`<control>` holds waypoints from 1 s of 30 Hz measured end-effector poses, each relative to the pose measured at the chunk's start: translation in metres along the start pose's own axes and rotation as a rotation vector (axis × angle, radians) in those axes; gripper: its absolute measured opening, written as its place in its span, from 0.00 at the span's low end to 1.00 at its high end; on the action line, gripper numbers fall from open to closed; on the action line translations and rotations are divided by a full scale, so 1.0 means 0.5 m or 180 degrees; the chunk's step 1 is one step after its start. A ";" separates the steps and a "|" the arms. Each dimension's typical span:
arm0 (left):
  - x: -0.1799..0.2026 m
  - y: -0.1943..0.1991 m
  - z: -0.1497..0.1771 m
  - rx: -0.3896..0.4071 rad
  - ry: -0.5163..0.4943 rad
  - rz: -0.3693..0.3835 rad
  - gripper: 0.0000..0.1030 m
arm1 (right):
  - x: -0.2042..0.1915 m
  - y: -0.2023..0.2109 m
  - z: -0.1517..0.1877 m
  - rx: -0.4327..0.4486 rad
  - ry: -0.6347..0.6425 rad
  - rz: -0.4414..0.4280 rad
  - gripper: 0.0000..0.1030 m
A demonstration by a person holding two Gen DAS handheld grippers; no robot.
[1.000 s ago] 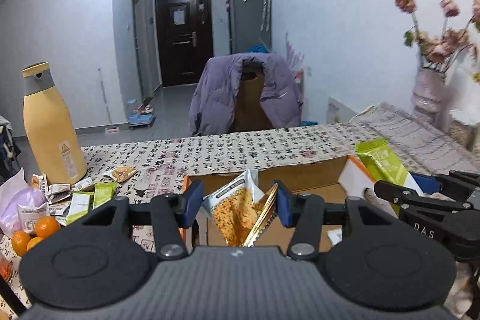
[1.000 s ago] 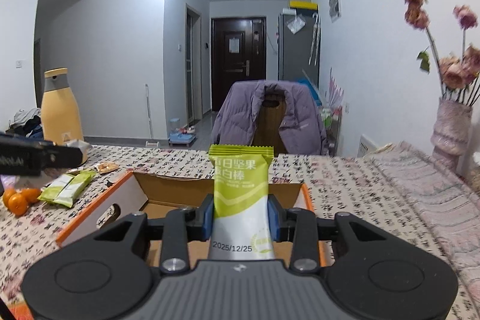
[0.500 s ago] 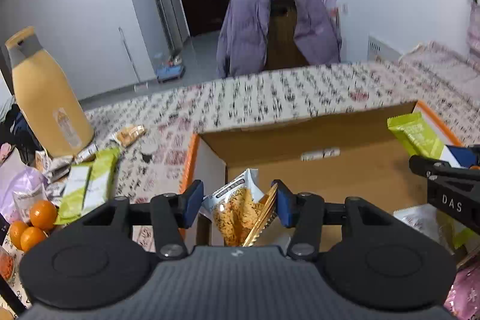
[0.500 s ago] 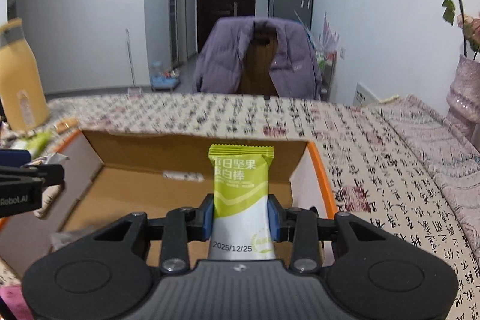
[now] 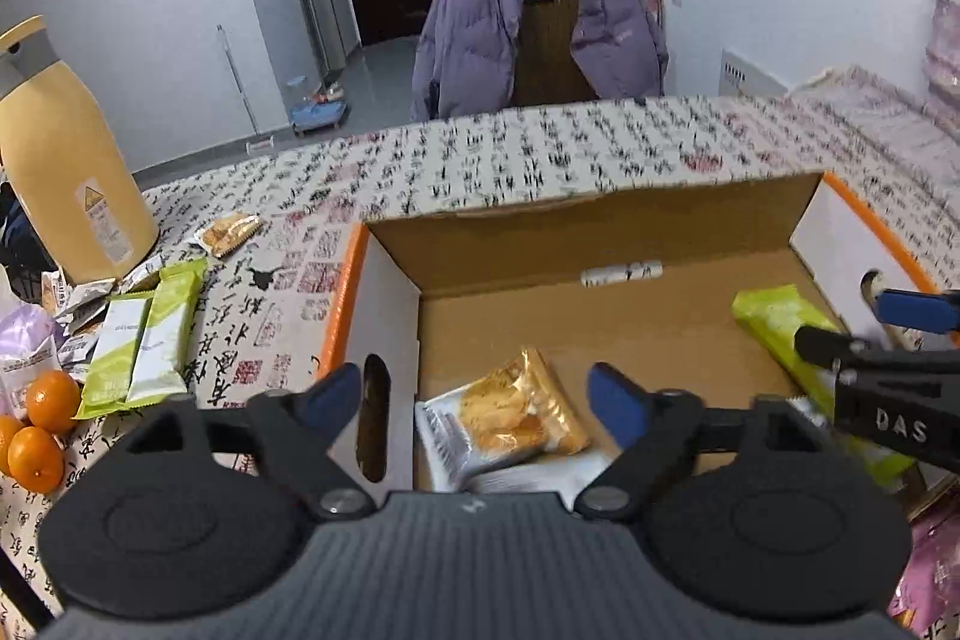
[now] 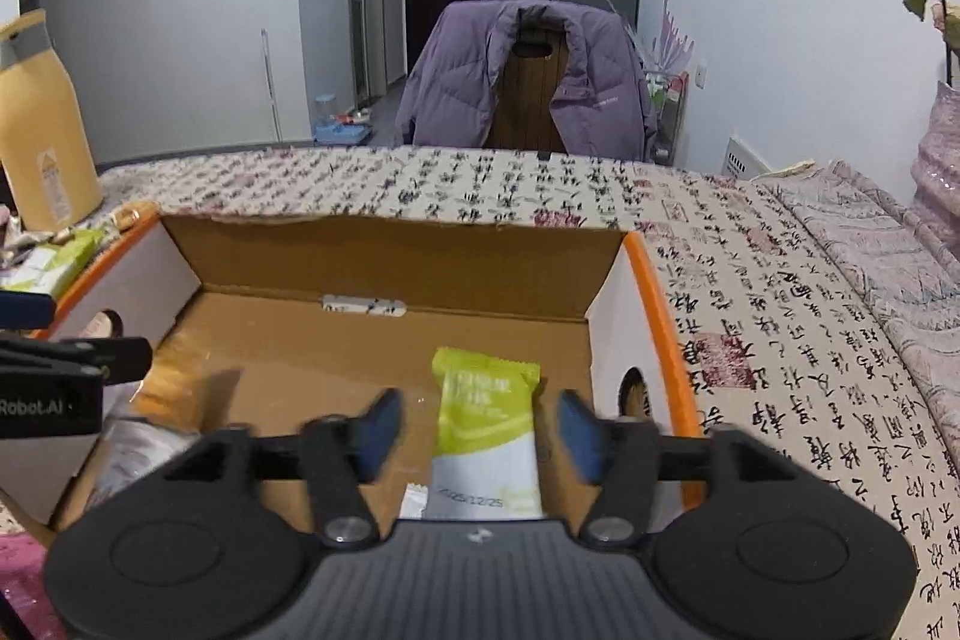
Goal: Organize snacks
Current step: 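Withdraw both open grippers from the box toward the snack pile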
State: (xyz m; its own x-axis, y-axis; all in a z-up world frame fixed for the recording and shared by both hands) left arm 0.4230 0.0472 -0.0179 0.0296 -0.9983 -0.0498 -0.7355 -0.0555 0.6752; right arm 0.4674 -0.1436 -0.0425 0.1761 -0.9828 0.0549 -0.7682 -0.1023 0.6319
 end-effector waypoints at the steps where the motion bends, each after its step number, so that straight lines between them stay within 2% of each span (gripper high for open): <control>1: -0.003 0.006 -0.001 0.0035 0.0035 0.0020 0.96 | 0.005 0.007 -0.001 0.0036 -0.0022 -0.0003 0.84; 2: -0.006 0.012 -0.002 0.0067 0.0069 0.0024 1.00 | 0.011 0.015 -0.002 0.0071 -0.0045 -0.0005 0.90; 4: -0.012 0.027 -0.002 0.0156 0.0125 0.0047 1.00 | 0.021 0.029 -0.001 0.0114 -0.0091 -0.0017 0.94; 5: -0.013 0.031 -0.002 0.0175 0.0142 0.0077 1.00 | 0.027 0.035 0.000 0.0124 -0.0119 -0.0026 1.00; 16: -0.034 0.097 0.020 0.0346 0.0328 0.0100 1.00 | 0.055 0.108 0.019 0.0308 -0.0240 -0.0065 1.00; 30: -0.019 0.300 0.066 0.1058 0.0355 0.0344 1.00 | 0.058 0.295 0.059 0.0833 -0.0164 -0.0137 1.00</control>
State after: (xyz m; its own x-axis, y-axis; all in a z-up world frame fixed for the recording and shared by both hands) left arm 0.2901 0.0490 0.0595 -0.0003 -0.9948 0.1017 -0.9177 0.0407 0.3952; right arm 0.3413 -0.1915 0.0295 0.1857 -0.9825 -0.0114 -0.8948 -0.1739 0.4111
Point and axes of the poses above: each gripper's, at about its wrist camera, not at the fingertips, and y roughly against the way its jaws point, x to its right, z to its underside, the point moved 7 cm from there along -y, roughly the way its jaws point, and after that the axes turned 7 degrees about z, right-handed, at the moved point
